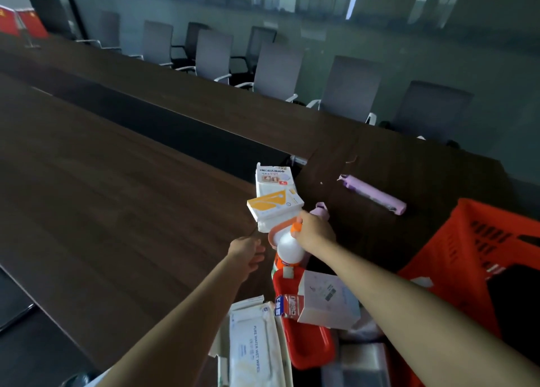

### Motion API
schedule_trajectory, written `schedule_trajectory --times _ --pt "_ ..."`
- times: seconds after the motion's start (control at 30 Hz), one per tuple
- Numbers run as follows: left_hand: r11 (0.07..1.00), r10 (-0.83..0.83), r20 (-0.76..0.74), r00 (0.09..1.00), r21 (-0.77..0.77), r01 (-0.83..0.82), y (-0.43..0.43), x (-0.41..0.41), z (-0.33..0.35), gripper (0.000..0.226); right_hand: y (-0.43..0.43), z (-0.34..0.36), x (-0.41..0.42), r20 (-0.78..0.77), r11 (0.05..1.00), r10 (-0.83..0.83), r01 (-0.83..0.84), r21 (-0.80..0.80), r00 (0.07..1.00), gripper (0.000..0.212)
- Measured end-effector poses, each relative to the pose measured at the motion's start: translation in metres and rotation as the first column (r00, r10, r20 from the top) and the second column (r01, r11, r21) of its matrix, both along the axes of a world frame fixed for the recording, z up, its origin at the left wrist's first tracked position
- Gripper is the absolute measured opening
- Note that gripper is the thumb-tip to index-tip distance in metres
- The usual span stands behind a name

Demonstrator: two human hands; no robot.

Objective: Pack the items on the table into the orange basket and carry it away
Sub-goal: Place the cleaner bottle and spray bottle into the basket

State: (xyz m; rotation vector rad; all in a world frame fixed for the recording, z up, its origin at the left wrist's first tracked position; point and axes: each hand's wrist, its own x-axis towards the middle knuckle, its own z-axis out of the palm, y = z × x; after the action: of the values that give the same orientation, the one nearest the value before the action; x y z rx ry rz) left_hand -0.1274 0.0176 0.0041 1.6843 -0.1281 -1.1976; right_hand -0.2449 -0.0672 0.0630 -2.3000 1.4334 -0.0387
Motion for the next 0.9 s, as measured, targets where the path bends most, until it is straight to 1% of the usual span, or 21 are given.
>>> schedule_trajectory --times 0.1,0.17,0.23,0.27,0.33,0.43,0.5,0.53,0.57,0.6,0.67,0.77,0.87,0.9 --pt "1.0 -0.005 0.007 1.0 -0.004 0.005 0.007 0.004 0.005 0.013 -0.001 0.005 0.0 0.002 0.999 -0.028 0.028 -0.023 1.0 0.03" --pt "0.999 -0.008 -0.016 1.0 -0.037 0.007 0.007 0.006 0.014 0.01 -0.003 0.018 0.0 -0.008 0.996 -0.053 0.052 -0.068 0.999 0.029" --pt "0.995 0.004 0.002 1.0 -0.103 -0.004 0.004 0.005 0.032 0.008 -0.007 0.041 -0.002 0.034 0.995 -0.044 0.047 -0.093 0.998 0.026" --pt "0.99 0.01 0.038 0.999 -0.14 -0.005 0.0 0.003 0.045 0.009 -0.01 0.058 -0.004 0.057 0.992 -0.043 0.049 -0.113 0.997 0.025" --pt "0.969 0.041 0.1 0.994 -0.245 -0.015 -0.009 -0.004 0.067 0.017 -0.016 0.088 -0.011 0.079 0.986 -0.031 0.043 -0.161 0.996 0.019" --pt "0.926 0.048 0.198 0.979 -0.377 0.031 -0.027 -0.025 0.111 0.021 -0.023 0.139 -0.032 0.144 0.971 -0.042 0.074 -0.229 0.989 0.021" --pt "0.886 0.022 0.221 0.975 -0.456 0.083 -0.041 -0.043 0.142 0.019 -0.026 0.174 -0.049 0.194 0.957 -0.051 0.104 -0.271 0.98 0.021" --pt "0.865 0.001 0.249 0.969 -0.486 0.124 -0.049 -0.056 0.164 0.018 -0.028 0.196 -0.06 0.213 0.946 -0.044 0.11 -0.305 0.976 0.019" --pt "0.854 -0.013 0.274 0.962 -0.498 0.153 -0.05 -0.061 0.17 0.018 -0.03 0.205 -0.062 0.231 0.94 -0.03 0.106 -0.324 0.972 0.018" --pt "0.819 -0.046 0.305 0.951 -0.533 0.211 -0.061 -0.083 0.196 0.018 -0.034 0.234 -0.084 0.27 0.915 -0.039 0.143 -0.377 0.962 0.018" --pt "0.779 -0.038 0.344 0.938 -0.577 0.244 -0.07 -0.098 0.218 0.017 -0.037 0.265 -0.098 0.309 0.889 -0.033 0.169 -0.425 0.951 0.02" --pt "0.693 -0.093 0.35 0.932 -0.65 0.313 -0.089 -0.147 0.25 0.015 -0.039 0.304 -0.151 0.356 0.831 -0.069 0.251 -0.496 0.932 0.02" --pt "0.652 -0.156 0.338 0.928 -0.67 0.354 -0.101 -0.194 0.263 0.016 -0.041 0.317 -0.198 0.362 0.805 -0.118 0.302 -0.51 0.925 0.021" --pt "0.64 -0.207 0.317 0.926 -0.671 0.373 -0.105 -0.221 0.262 0.017 -0.04 0.316 -0.224 0.349 0.795 -0.158 0.329 -0.51 0.924 0.022"
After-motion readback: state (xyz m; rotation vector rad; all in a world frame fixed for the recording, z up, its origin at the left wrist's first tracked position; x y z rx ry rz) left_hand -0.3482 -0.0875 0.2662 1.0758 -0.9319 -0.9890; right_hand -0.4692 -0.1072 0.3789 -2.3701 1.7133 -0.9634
